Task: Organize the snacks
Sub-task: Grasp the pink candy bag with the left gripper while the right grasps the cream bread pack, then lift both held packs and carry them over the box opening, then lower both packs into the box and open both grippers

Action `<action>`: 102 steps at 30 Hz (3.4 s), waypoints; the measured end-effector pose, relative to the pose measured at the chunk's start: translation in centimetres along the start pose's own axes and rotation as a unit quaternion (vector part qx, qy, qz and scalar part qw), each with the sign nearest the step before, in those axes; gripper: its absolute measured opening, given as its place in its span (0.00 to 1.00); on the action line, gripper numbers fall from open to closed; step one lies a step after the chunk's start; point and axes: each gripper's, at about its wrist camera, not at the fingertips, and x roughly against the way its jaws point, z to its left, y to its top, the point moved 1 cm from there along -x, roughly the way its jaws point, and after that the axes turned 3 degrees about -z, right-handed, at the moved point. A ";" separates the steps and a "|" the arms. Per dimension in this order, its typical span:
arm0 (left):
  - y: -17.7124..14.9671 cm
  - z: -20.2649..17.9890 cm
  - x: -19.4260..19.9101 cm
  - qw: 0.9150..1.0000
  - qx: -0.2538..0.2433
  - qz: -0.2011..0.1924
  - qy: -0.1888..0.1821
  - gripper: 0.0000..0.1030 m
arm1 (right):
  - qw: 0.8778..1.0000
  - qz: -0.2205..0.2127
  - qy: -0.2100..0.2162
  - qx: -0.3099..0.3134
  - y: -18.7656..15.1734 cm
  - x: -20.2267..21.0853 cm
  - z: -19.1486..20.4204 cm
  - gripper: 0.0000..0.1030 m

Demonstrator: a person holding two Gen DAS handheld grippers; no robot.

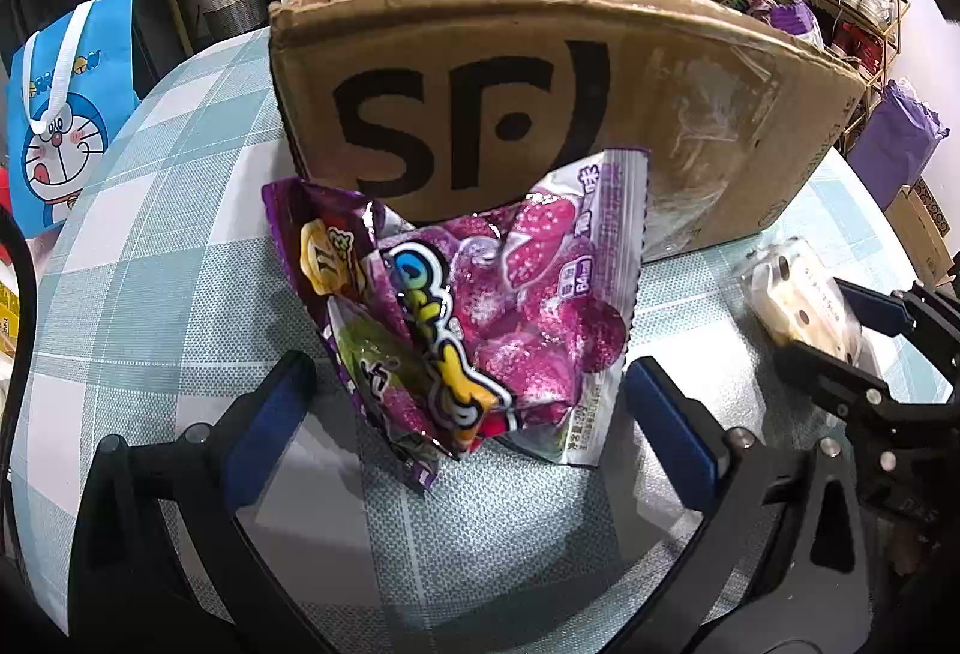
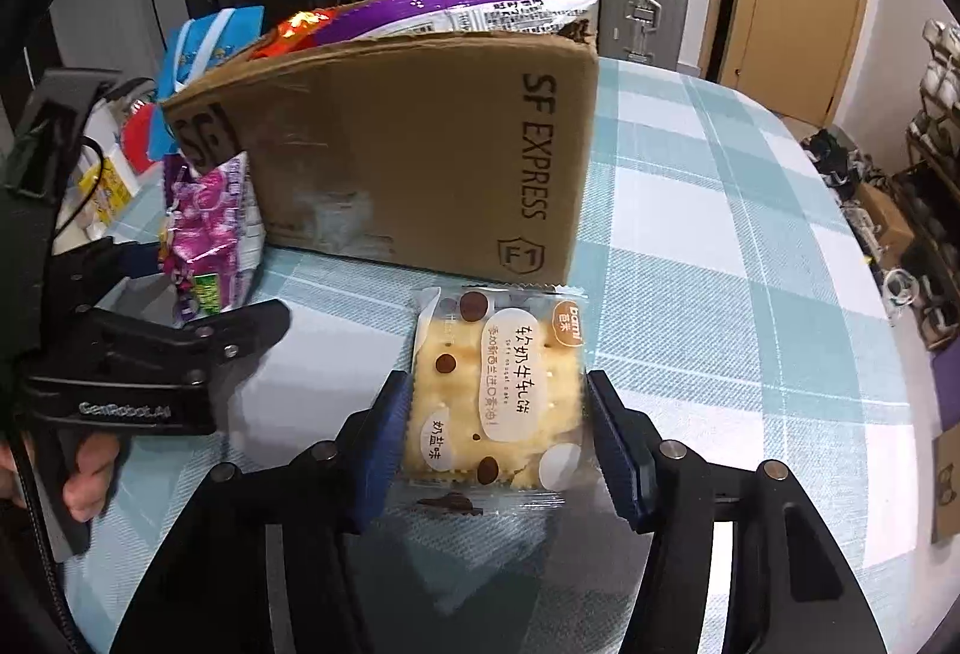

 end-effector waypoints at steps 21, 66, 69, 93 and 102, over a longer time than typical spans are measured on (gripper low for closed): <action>-1.1 1.9 5.3 0.997 0.018 -0.045 -0.066 0.48 | 1.000 -0.012 0.004 -0.013 -0.5 2.2 0.3 0.57; 5.7 2.2 22.0 0.985 -0.010 -0.163 -0.050 0.48 | 0.983 -0.174 0.052 -0.022 7.0 13.9 1.5 0.57; 7.2 2.3 21.4 0.985 -0.008 -0.162 -0.054 0.48 | 0.983 -0.174 0.055 -0.025 7.9 13.6 1.4 0.57; 14.5 1.5 11.3 0.990 -0.014 -0.130 -0.049 0.48 | 0.981 -0.167 0.072 -0.068 12.9 8.1 1.1 0.57; 16.1 0.7 8.2 0.991 -0.022 -0.119 -0.050 0.48 | 0.979 -0.170 0.080 -0.075 14.0 6.4 0.9 0.57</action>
